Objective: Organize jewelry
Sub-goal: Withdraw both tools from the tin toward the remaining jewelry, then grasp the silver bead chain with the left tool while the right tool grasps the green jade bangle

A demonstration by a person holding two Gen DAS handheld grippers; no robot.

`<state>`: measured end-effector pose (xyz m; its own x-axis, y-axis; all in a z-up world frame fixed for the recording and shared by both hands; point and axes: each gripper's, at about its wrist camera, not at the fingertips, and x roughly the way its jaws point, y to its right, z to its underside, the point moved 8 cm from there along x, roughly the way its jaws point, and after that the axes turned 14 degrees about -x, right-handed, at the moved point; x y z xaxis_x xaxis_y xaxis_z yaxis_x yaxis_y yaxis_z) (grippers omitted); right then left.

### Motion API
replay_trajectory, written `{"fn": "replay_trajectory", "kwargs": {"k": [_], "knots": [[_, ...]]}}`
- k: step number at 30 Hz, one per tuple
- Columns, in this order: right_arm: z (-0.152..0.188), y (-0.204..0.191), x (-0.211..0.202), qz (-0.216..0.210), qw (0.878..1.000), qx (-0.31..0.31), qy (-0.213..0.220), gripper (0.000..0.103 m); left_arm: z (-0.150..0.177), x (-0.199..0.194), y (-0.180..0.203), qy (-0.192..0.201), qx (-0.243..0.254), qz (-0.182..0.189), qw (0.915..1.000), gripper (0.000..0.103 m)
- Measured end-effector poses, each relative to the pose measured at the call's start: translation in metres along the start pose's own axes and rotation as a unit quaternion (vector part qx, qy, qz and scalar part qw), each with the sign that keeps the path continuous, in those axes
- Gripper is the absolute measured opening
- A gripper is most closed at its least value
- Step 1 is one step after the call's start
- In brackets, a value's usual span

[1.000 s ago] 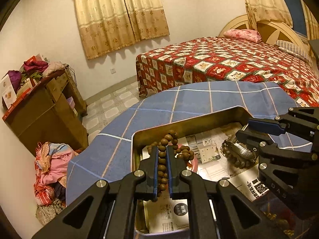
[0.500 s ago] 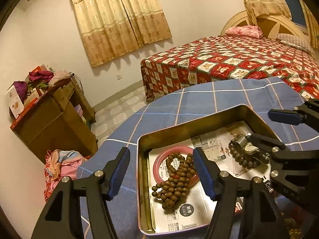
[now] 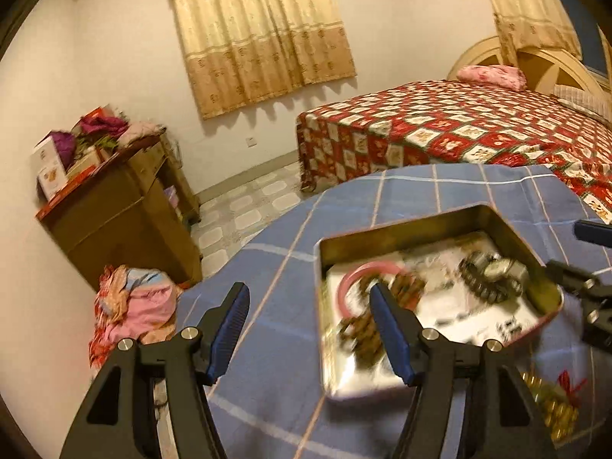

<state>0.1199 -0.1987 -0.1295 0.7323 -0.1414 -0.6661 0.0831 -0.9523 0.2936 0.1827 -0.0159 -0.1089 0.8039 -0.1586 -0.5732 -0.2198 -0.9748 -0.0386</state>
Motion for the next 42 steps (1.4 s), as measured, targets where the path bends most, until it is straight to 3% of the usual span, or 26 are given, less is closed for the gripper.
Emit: {"fn": "replay_trajectory", "kwargs": {"k": [8,16,22,28,29,31,32,34,39,42], "knots": [[0.055,0.002,-0.028,0.012,0.999,0.042,-0.030,0.066,0.064,-0.037,-0.026,-0.028,-0.016,-0.039,0.9987,0.066],[0.086,-0.017,-0.043,-0.006,0.998,0.047,-0.035,0.066,0.114,-0.048,-0.013,-0.061,-0.016,-0.022,0.9978,0.066],[0.082,-0.034,-0.045,-0.030,0.998,0.044,-0.018,0.066,0.124,-0.045,-0.019,-0.070,-0.032,-0.027,0.9967,0.066],[0.093,-0.024,-0.035,-0.030,0.996,0.065,-0.044,0.066,0.121,-0.035,-0.017,-0.078,-0.042,-0.009,0.9960,0.065],[0.093,-0.025,-0.035,-0.033,0.996,0.066,-0.046,0.066,0.122,-0.034,-0.017,-0.080,-0.044,-0.005,0.9958,0.063],[0.093,-0.031,-0.036,-0.039,0.997,0.058,-0.045,0.066,0.124,-0.033,-0.013,-0.087,-0.041,0.009,0.9954,0.047],[0.093,-0.035,-0.036,-0.048,0.996,0.055,-0.045,0.066,0.124,-0.032,-0.011,-0.090,-0.042,0.015,0.9949,0.044],[0.091,-0.043,-0.034,-0.064,0.996,0.050,-0.047,0.065,0.124,-0.032,-0.006,-0.095,-0.041,0.027,0.9943,0.021],[0.088,-0.044,-0.033,-0.053,0.996,0.040,-0.052,0.051,0.123,-0.033,-0.005,-0.094,-0.043,0.038,0.9940,0.013],[0.082,-0.039,-0.043,-0.054,0.997,0.053,-0.033,0.052,0.120,-0.037,-0.013,-0.087,-0.057,0.038,0.9938,0.008]]}}
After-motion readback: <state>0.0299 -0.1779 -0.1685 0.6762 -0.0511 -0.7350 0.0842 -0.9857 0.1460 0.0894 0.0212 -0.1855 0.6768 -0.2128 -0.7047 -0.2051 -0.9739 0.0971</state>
